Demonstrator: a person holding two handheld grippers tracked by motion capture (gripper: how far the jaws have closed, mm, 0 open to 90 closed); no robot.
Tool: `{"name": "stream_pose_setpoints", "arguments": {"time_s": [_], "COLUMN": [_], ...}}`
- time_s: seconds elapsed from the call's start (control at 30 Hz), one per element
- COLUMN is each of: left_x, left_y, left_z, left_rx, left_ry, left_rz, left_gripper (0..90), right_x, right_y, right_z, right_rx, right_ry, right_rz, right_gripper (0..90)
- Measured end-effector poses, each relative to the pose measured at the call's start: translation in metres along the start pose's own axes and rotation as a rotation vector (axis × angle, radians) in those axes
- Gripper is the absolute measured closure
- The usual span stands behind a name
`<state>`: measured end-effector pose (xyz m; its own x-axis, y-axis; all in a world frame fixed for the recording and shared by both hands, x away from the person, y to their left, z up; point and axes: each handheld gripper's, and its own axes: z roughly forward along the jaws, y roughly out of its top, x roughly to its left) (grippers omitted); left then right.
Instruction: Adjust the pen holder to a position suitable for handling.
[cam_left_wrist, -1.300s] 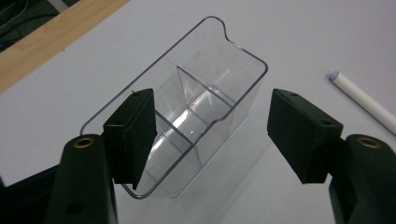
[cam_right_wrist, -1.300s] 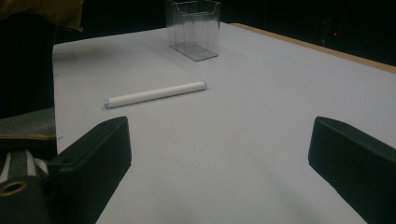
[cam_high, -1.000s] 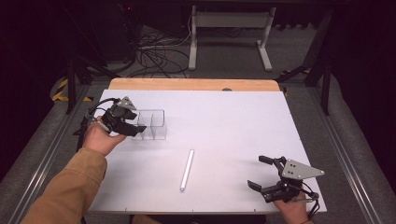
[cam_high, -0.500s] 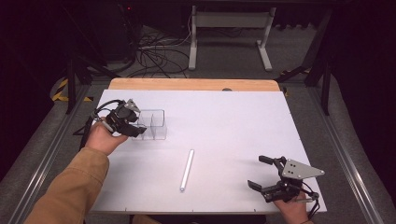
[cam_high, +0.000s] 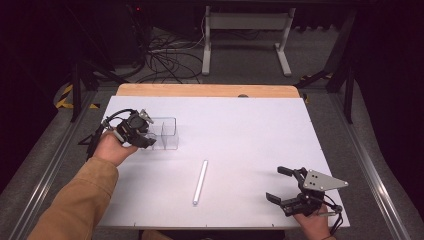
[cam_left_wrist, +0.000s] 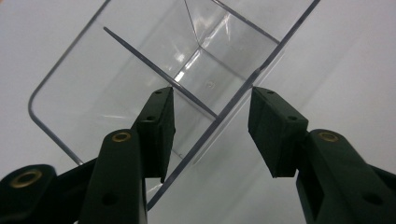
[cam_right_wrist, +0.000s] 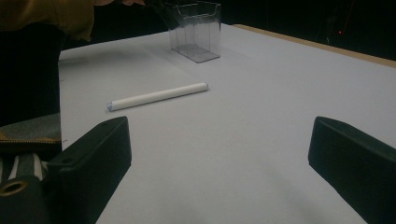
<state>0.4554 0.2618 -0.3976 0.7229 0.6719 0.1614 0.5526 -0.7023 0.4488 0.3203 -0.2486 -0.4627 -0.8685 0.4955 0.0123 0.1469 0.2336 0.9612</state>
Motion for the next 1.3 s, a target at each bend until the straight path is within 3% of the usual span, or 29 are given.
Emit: {"name": "stream_pose_setpoints", "arguments": {"time_s": [0.2, 0.4, 0.53, 0.6, 0.63, 0.67, 0.8, 0.83, 0.87, 0.97, 1.0, 1.13, 1.3], "left_x": [-0.001, -0.003, -0.008, -0.011, -0.011, -0.014, -0.020, -0.019, -0.020, -0.026, -0.032, -0.046, -0.058], "left_y": [0.000, -0.002, -0.003, -0.005, -0.005, -0.006, -0.005, -0.006, -0.006, -0.006, -0.004, -0.001, 0.003], "left_z": [0.001, -0.001, -0.005, -0.007, -0.007, -0.009, -0.013, -0.015, -0.018, -0.022, -0.027, -0.031, -0.028], "left_rx": [0.018, 0.044, 0.093, 0.105, 0.105, 0.095, 0.091, 0.073, 0.058, 0.040, 0.028, 0.027, 0.020], "left_ry": [0.000, 0.002, -0.011, -0.038, -0.038, -0.061, -0.058, -0.106, -0.129, -0.148, -0.179, -0.235, -0.292], "left_rz": [0.013, 0.056, 0.121, 0.164, 0.164, 0.202, 0.246, 0.252, 0.263, 0.298, 0.338, 0.432, 0.506], "left_gripper": [55.2, 61.4, 69.5, 74.1, 77.6, 81.3, 87.7, 88.2, 88.2, 88.2, 88.3, 88.2, 88.2], "right_x": [-0.001, -0.001, -0.001, -0.001, -0.001, -0.001, -0.001, -0.001, -0.001, -0.001, -0.001, -0.001, -0.001], "right_y": [0.000, 0.000, -0.001, -0.001, -0.001, -0.001, -0.001, -0.001, -0.001, -0.001, -0.001, -0.001, -0.001], "right_z": [0.000, 0.001, 0.002, 0.002, 0.002, 0.002, 0.002, 0.002, 0.002, 0.002, 0.002, 0.002, 0.003], "right_rx": [0.002, 0.002, 0.006, 0.007, 0.007, 0.007, 0.008, 0.009, 0.009, 0.007, 0.007, 0.008, 0.007], "right_ry": [0.001, 0.003, 0.004, 0.008, 0.008, 0.009, 0.013, 0.014, 0.015, 0.014, 0.015, 0.016, 0.018], "right_rz": [-0.005, -0.003, -0.002, 0.002, 0.002, -0.004, 0.001, 0.000, 0.001, -0.005, -0.005, -0.002, -0.001], "right_gripper": [6.6, 6.6, 6.6, 6.7, 6.7, 6.6, 6.7, 6.6, 6.7, 6.7, 6.6, 6.7, 6.6]}}
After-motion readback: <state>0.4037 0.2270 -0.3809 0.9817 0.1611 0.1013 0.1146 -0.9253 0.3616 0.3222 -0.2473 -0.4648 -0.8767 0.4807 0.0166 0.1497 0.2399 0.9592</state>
